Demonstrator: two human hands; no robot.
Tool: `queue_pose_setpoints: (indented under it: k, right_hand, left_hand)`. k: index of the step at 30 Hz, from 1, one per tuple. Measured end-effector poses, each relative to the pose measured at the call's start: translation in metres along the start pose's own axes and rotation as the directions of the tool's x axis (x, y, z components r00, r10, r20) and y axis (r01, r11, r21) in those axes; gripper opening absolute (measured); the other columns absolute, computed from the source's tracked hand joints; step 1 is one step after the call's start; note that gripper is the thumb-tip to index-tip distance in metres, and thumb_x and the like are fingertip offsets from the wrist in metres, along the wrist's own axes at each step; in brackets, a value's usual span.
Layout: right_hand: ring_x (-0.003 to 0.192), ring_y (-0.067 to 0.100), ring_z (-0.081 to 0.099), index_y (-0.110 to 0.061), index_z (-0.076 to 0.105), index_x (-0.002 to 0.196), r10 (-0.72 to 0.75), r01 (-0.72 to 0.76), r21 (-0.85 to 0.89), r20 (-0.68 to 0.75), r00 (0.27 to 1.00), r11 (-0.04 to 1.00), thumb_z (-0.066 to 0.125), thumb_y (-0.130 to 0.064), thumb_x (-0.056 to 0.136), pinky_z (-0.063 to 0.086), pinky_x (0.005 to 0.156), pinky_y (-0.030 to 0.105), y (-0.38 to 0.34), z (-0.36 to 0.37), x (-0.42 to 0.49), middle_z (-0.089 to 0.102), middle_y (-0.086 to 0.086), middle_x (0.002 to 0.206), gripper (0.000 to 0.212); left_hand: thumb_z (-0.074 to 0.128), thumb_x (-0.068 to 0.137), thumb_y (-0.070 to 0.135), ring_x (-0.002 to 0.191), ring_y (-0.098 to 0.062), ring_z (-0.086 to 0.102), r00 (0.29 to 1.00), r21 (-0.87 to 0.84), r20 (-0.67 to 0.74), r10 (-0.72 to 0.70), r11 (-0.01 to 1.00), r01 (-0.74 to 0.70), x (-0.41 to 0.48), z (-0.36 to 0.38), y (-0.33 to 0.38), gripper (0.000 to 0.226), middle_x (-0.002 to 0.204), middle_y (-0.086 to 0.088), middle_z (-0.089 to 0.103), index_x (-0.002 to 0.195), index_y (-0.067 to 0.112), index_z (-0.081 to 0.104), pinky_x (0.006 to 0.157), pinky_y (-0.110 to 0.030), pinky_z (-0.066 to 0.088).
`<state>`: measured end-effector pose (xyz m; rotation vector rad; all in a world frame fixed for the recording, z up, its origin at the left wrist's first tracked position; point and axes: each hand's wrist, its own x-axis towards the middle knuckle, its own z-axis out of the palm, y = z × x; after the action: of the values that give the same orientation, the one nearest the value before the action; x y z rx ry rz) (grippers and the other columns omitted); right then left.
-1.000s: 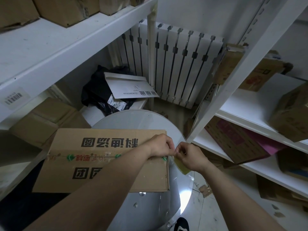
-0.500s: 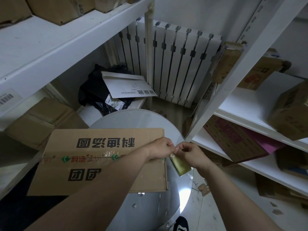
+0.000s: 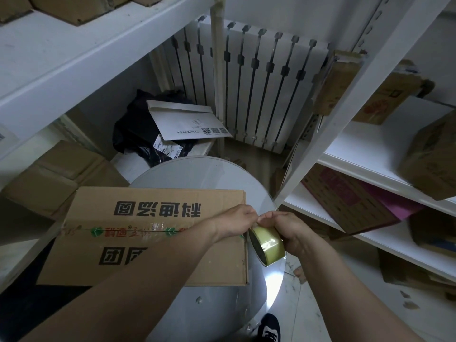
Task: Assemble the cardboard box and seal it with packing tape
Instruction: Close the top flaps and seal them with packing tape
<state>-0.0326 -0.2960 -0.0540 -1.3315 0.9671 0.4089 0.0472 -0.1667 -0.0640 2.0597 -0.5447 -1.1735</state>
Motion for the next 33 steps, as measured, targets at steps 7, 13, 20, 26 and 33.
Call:
queue_pose_setpoints:
  k: [7, 13, 20, 26, 33]
  right_hand:
    - [0.078, 0.028, 0.064, -0.006, 0.072, 0.087, 0.006, -0.032, -0.109, -0.236, 0.972, 0.994, 0.065, -0.008, 0.084, 0.055, 0.08, 0.037, 0.01, -0.008, 0.01, 0.068, 0.013, 0.084, 0.008]
    - [0.07, 0.018, 0.056, -0.009, 0.064, 0.08, -0.091, 0.08, -0.075, -0.162, 0.983, 0.994, 0.066, -0.011, 0.089, 0.045, 0.059, 0.023, 0.012, -0.022, 0.004, 0.063, 0.007, 0.082, 0.009]
    - [0.074, 0.021, 0.057, -0.015, 0.066, 0.086, -0.144, 0.142, -0.028, -0.146, 0.979, 0.99, 0.062, -0.018, 0.09, 0.045, 0.062, 0.026, 0.006, -0.024, -0.005, 0.064, 0.007, 0.09, 0.006]
    - [0.084, 0.029, 0.06, -0.014, 0.07, 0.098, -0.088, 0.087, -0.014, -0.204, 0.975, 0.996, 0.059, -0.034, 0.077, 0.044, 0.07, 0.031, 0.016, -0.027, -0.01, 0.065, 0.011, 0.099, 0.032]
    - [0.076, 0.024, 0.054, -0.013, 0.068, 0.092, -0.089, 0.088, -0.016, -0.273, 0.958, 0.996, 0.057, -0.026, 0.087, 0.041, 0.069, 0.032, 0.03, -0.03, -0.005, 0.059, 0.007, 0.087, 0.017]
  left_hand:
    - [0.046, 0.079, 0.034, 0.078, -0.019, 0.046, 0.996, -0.084, 0.082, 0.032, 0.996, -0.025, -0.004, 0.003, 0.001, 0.017, 0.076, -0.001, 0.049, 0.071, 0.021, 0.052, 0.075, -0.036, 0.038]
    - [0.053, 0.095, 0.021, 0.076, -0.004, 0.057, 0.999, -0.192, -0.024, 0.046, 0.98, -0.05, -0.007, -0.01, -0.006, 0.017, 0.087, 0.013, 0.063, 0.099, 0.03, 0.067, 0.076, -0.027, 0.052]
    - [0.047, 0.095, 0.015, 0.108, -0.014, 0.055, 0.977, -0.062, -0.202, 0.075, 0.994, -0.089, -0.004, -0.005, -0.005, 0.041, 0.123, 0.002, 0.052, 0.135, 0.022, 0.046, 0.096, -0.034, 0.05]
    - [0.045, 0.088, 0.014, 0.097, -0.018, 0.052, 0.782, 0.731, 0.07, 0.619, 0.502, -0.462, -0.023, -0.008, -0.043, 0.026, 0.1, 0.002, 0.059, 0.102, 0.017, 0.066, 0.081, -0.033, 0.05]
    - [0.056, 0.094, 0.02, 0.113, -0.023, 0.05, 0.667, 0.791, 0.501, 0.552, 0.021, -0.611, -0.004, -0.02, -0.037, 0.026, 0.117, 0.002, 0.061, 0.119, 0.02, 0.064, 0.087, -0.037, 0.05]
